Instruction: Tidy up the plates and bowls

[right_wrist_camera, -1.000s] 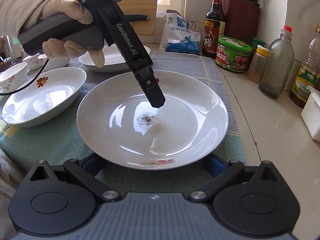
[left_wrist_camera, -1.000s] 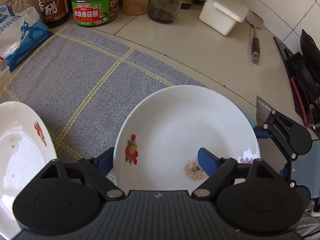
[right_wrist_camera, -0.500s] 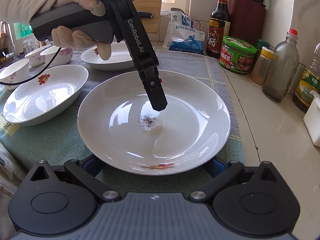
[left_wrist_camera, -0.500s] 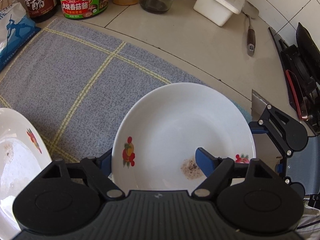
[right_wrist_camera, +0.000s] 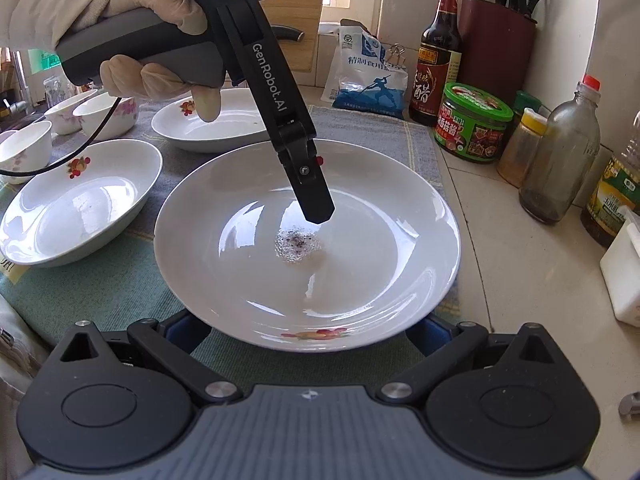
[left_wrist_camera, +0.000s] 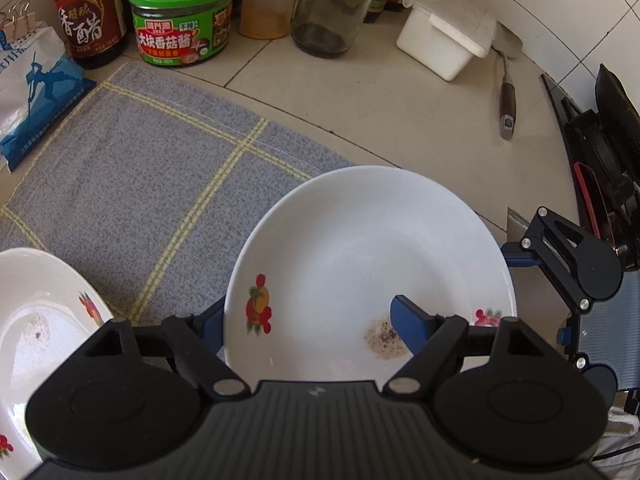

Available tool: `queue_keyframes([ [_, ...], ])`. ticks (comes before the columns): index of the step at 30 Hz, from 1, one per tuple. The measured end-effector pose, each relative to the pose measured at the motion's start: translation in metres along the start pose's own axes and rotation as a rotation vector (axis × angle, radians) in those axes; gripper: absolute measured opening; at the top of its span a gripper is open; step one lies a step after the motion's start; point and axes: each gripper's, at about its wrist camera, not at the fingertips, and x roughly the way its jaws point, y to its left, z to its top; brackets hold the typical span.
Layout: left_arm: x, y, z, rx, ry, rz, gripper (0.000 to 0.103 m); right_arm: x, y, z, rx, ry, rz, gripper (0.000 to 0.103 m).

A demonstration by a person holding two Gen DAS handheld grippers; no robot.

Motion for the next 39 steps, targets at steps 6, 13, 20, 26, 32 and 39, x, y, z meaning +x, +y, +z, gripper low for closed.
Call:
queue_keyframes([
  [6,0.003,0.012,0.020,0.011,-0.029,0.021,0.081,0.015,-0.015,0.013,-0.014,-0.010,-0.017,0.103],
  [13,0.015,0.026,0.036,0.005,-0.055,0.025,0.081,0.032,-0.029,0.021,0.001,-0.001,-0.029,0.103],
  [20,0.027,0.032,0.046,0.003,-0.071,0.037,0.081,0.044,-0.036,0.024,0.034,0.010,-0.045,0.103],
  [26,0.031,0.035,0.051,0.004,-0.086,0.050,0.081,0.048,-0.038,0.028,0.052,0.009,-0.060,0.103],
  [32,0.032,0.034,0.052,0.014,-0.100,0.055,0.082,0.048,-0.039,0.027,0.066,0.012,-0.067,0.103],
  [39,0.028,0.030,0.046,0.024,-0.138,0.112,0.084,0.043,-0.035,0.023,0.080,0.008,-0.084,0.103],
])
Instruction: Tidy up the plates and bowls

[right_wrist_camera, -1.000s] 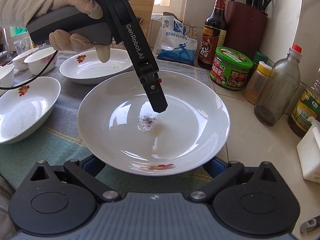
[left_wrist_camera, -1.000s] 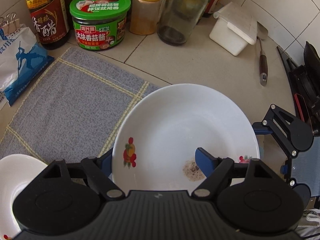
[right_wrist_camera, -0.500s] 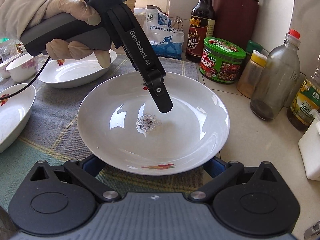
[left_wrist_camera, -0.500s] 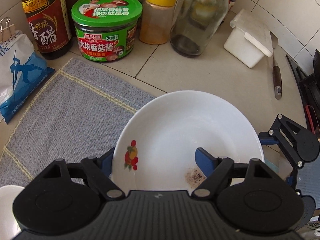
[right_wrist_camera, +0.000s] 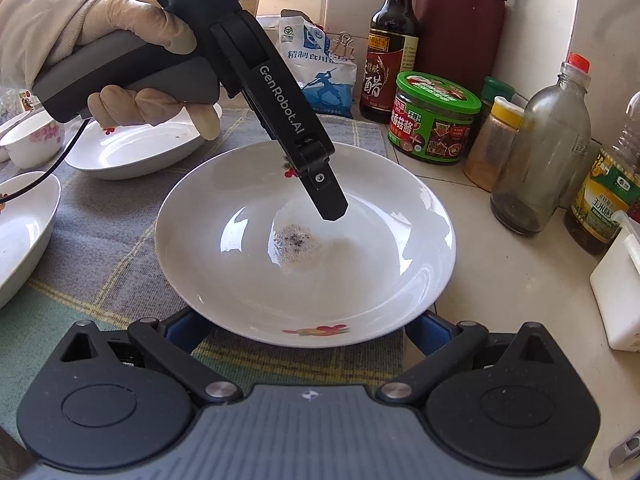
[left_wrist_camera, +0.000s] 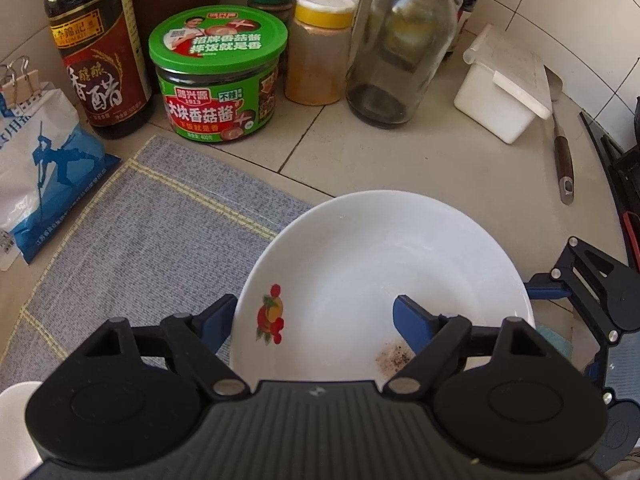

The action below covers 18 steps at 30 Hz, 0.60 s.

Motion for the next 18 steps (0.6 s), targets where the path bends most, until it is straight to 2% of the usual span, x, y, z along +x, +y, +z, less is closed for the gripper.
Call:
queue_keyframes([
  [9,-0.035,-0.011,-0.015,-0.007,-0.073,0.043,0.086,-0.035,0.012,-0.022,0.038,0.006,0.002,0.103],
  [18,-0.070,-0.035,-0.041,-0.008,-0.149,0.106,0.088,-0.068,0.025,-0.028,0.038,-0.063,0.044,0.103],
])
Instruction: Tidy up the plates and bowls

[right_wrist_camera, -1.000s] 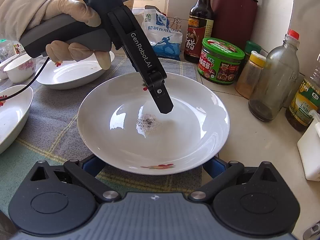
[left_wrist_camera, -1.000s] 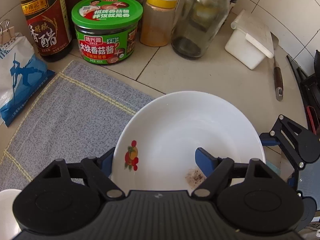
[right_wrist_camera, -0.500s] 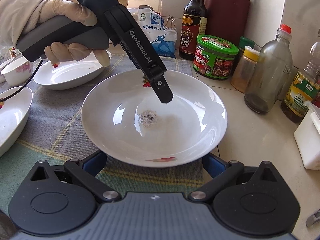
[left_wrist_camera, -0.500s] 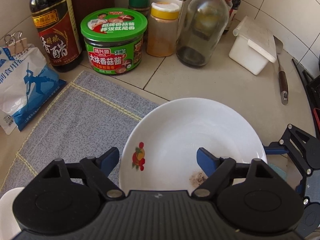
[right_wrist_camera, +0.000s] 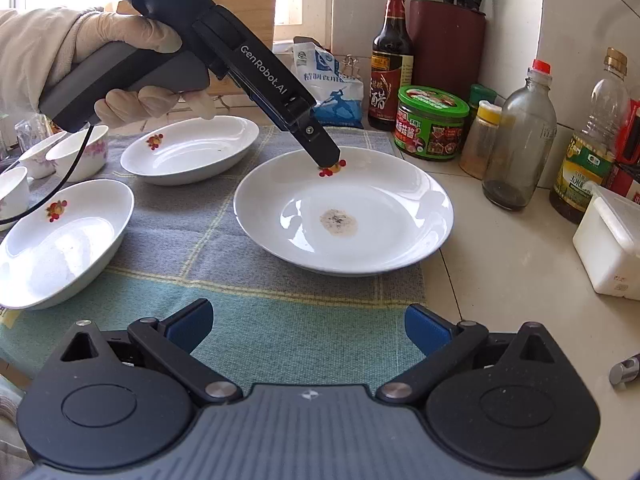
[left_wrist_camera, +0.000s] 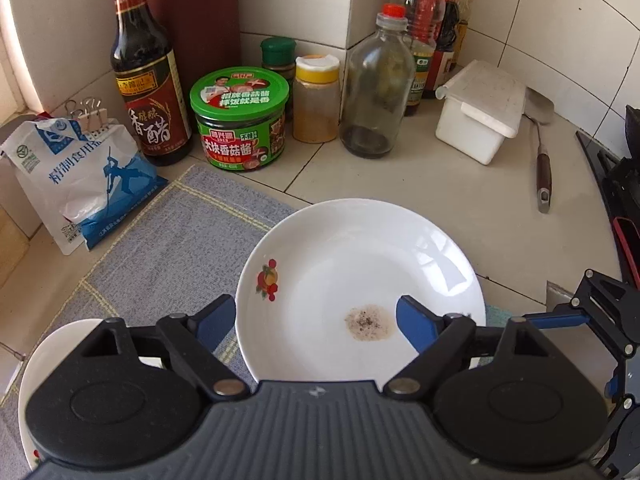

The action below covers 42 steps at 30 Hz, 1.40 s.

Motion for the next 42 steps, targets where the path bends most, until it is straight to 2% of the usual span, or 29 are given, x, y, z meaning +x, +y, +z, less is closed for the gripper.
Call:
queue_keyframes([
  [8,-0.050,-0.021,-0.029,-0.060,-0.092,0.078,0.089,-0.021,0.011,0.000,-0.040,-0.052,0.036,0.103],
  [12,-0.068,-0.039,-0.050,-0.117,-0.120,0.168,0.090,-0.027,0.014,-0.002,-0.052,-0.063,0.060,0.103],
  [15,-0.079,-0.055,-0.068,-0.151,-0.133,0.217,0.090,-0.030,0.017,-0.005,-0.067,-0.064,0.085,0.103],
  [18,-0.088,-0.066,-0.083,-0.208,-0.137,0.219,0.090,-0.033,0.020,-0.009,-0.085,-0.062,0.111,0.103],
  [23,-0.101,-0.091,-0.107,-0.263,-0.134,0.284,0.090,-0.032,0.026,-0.011,-0.093,-0.057,0.164,0.103],
  [27,-0.109,-0.104,-0.127,-0.348,-0.142,0.301,0.090,-0.031,0.036,-0.014,-0.109,-0.061,0.206,0.103],
  [34,-0.123,-0.100,-0.161,-0.456,-0.133,0.366,0.090,-0.027,0.053,-0.020,-0.146,-0.030,0.257,0.103],
  [37,-0.129,-0.092,-0.175,-0.500,-0.122,0.405,0.090,-0.020,0.063,-0.021,-0.170,-0.010,0.273,0.103],
  [42,-0.140,-0.073,-0.199,-0.547,-0.107,0.429,0.090,-0.005,0.088,-0.016,-0.220,0.021,0.298,0.103],
])
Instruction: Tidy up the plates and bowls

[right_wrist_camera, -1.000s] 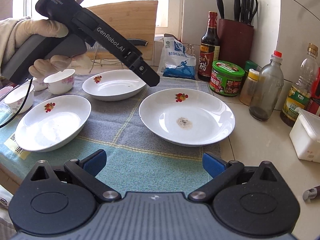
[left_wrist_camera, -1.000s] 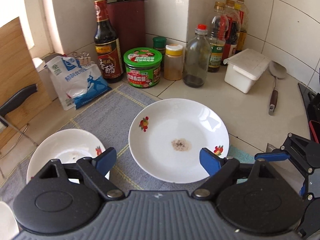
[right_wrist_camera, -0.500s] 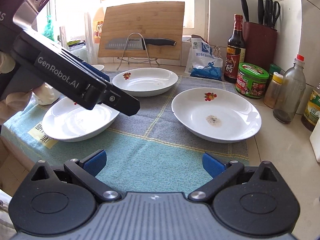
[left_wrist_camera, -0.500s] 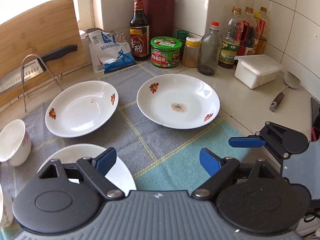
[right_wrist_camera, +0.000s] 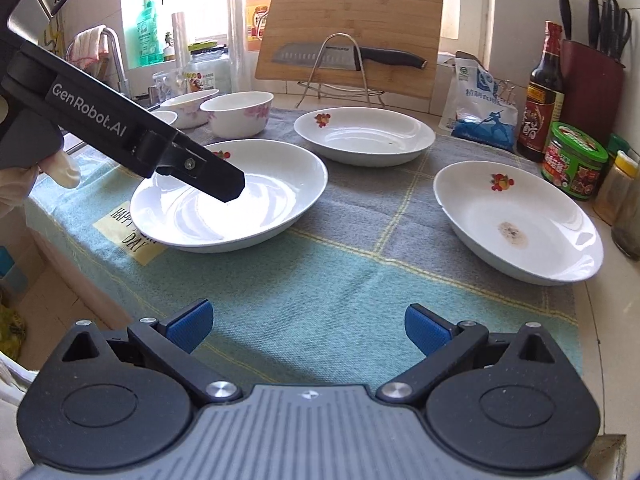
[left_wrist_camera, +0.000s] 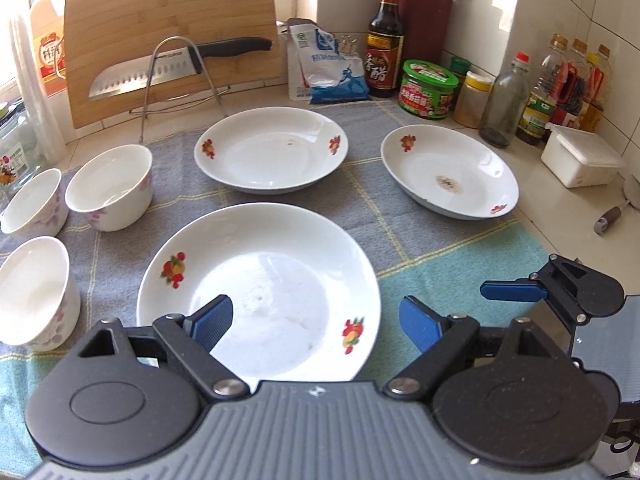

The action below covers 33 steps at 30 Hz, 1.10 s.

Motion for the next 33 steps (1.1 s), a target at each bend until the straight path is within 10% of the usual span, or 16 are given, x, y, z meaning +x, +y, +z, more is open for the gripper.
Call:
queue_keyframes([
  [33,0.058,0.107,0.032,0.077,0.111,-0.174,0.090,0.069,0.042,0.032,-0.143,0.017,0.115,0.103],
])
